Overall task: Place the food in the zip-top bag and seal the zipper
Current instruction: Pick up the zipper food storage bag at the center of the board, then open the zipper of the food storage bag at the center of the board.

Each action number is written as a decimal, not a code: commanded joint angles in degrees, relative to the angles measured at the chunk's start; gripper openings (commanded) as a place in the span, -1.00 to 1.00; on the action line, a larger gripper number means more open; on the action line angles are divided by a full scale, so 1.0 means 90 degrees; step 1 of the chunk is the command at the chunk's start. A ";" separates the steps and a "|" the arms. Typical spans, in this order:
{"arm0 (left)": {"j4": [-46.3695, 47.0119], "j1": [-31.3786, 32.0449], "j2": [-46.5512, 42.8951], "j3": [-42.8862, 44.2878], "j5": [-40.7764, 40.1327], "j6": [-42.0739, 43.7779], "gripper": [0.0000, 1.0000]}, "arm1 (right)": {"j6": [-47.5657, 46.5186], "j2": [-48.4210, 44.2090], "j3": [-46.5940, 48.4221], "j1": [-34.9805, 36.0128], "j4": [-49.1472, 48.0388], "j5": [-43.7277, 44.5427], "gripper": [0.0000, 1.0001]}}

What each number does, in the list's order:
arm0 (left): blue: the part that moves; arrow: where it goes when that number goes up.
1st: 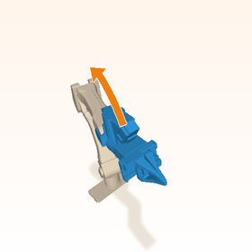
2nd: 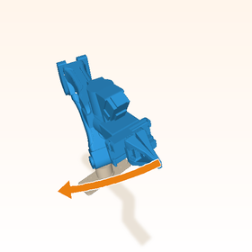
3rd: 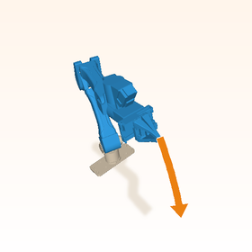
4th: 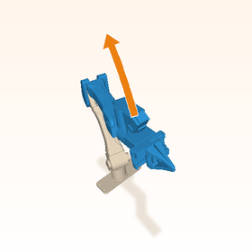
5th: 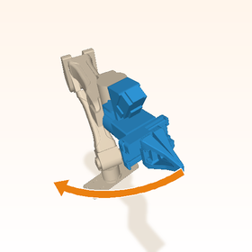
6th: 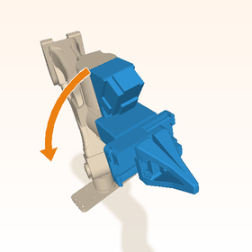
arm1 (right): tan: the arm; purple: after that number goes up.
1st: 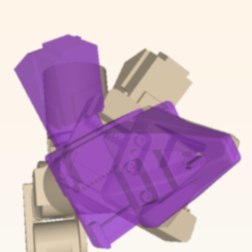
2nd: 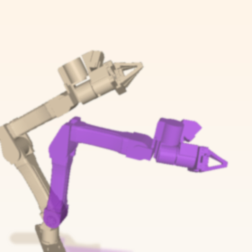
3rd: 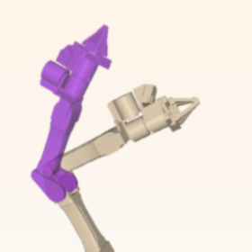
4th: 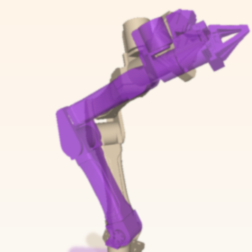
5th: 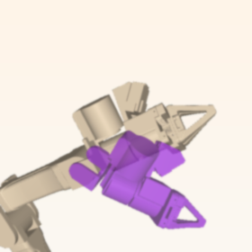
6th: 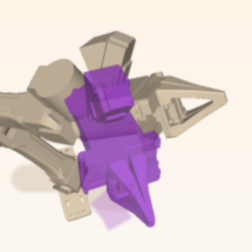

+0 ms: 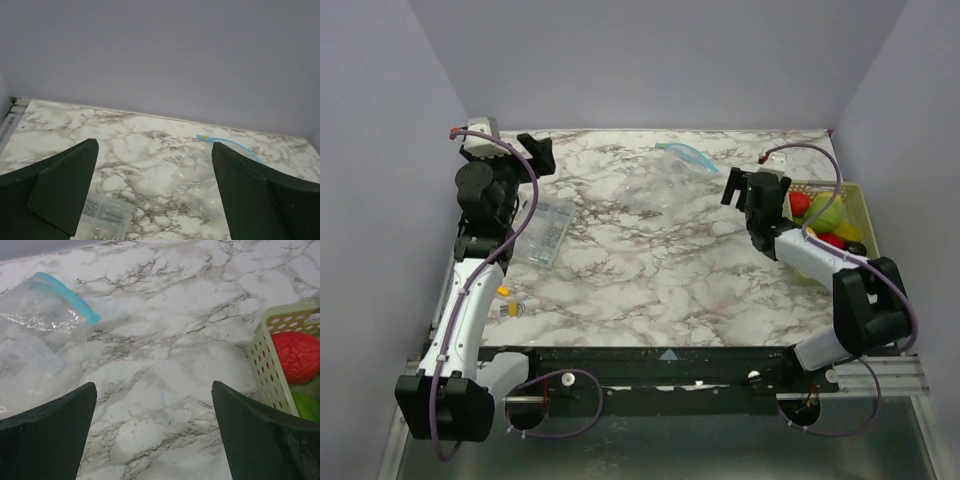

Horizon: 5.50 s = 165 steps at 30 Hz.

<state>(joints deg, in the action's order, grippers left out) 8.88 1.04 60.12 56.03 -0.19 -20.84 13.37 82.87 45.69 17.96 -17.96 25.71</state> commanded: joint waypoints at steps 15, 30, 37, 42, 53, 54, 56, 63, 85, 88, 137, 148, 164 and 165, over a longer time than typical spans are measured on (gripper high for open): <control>-0.0919 0.1575 -0.0015 0.0492 0.1475 0.0734 0.97 | 0.1447 0.3436 0.4460 -0.0012 0.1765 -0.1209 1.00; -0.0831 0.1818 0.0130 0.0568 0.2457 0.0407 0.97 | 0.1418 0.5814 0.7233 -0.1041 0.2611 -0.6282 0.96; -0.0838 0.1847 0.0273 0.0637 0.2700 0.0338 0.97 | 0.1993 0.6609 0.8021 -0.1118 0.2609 -0.7721 0.70; -0.0851 0.1849 0.0287 0.0637 0.2716 0.0411 0.97 | 0.2427 0.6788 0.8029 -0.1109 0.2159 -0.8248 0.30; -0.0552 0.1848 0.0469 0.0590 0.3219 -0.0307 0.97 | 0.2763 0.5891 0.6457 -0.0951 0.1235 -0.8493 -0.50; -0.0512 0.1848 0.0500 0.0581 0.3280 -0.0423 0.97 | 0.2812 0.5752 0.6243 -0.0920 0.1093 -0.8498 -0.57; -0.0468 0.1848 0.0588 0.0590 0.3389 -0.0635 0.97 | 0.2881 0.5379 0.5630 -0.0850 0.0788 -0.8455 -0.66; -0.0588 0.1885 0.0829 0.0708 0.3646 -0.1387 0.97 | 0.2954 0.3690 0.3403 -0.0550 0.0209 -0.7754 -0.99; -0.5264 0.2590 0.2474 0.3116 0.1759 -0.0917 0.77 | 0.1822 -0.0482 -0.0152 0.2959 0.0030 -0.2009 -0.99; -0.5281 0.2630 0.2421 0.3019 0.1558 -0.0754 0.68 | 0.1757 -0.0555 -0.0389 0.3185 -0.0462 -0.1767 -0.99; -0.5804 0.4134 0.3007 0.3299 -0.0861 0.0533 -1.00 | 0.1245 0.0028 -0.0002 0.5260 -0.0990 0.0797 -0.24; -0.5695 0.4134 0.2862 0.3189 -0.0647 0.0334 -1.00 | 0.3408 -0.1099 0.0890 0.5246 0.2705 0.1606 0.61; -0.5636 0.4133 0.2765 0.3148 -0.0089 0.0245 -1.00 | 0.3940 -0.1347 0.2593 0.4557 0.6045 0.2787 0.97; -0.5621 0.4133 0.2761 0.3142 -0.0014 0.0233 -1.00 | 0.3495 -0.1535 0.2331 0.4562 0.5440 0.2560 0.96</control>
<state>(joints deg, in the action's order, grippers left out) -42.72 38.26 87.22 84.84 -3.92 -18.02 50.65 73.01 70.52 59.13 33.47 47.86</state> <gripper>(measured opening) 0.009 0.990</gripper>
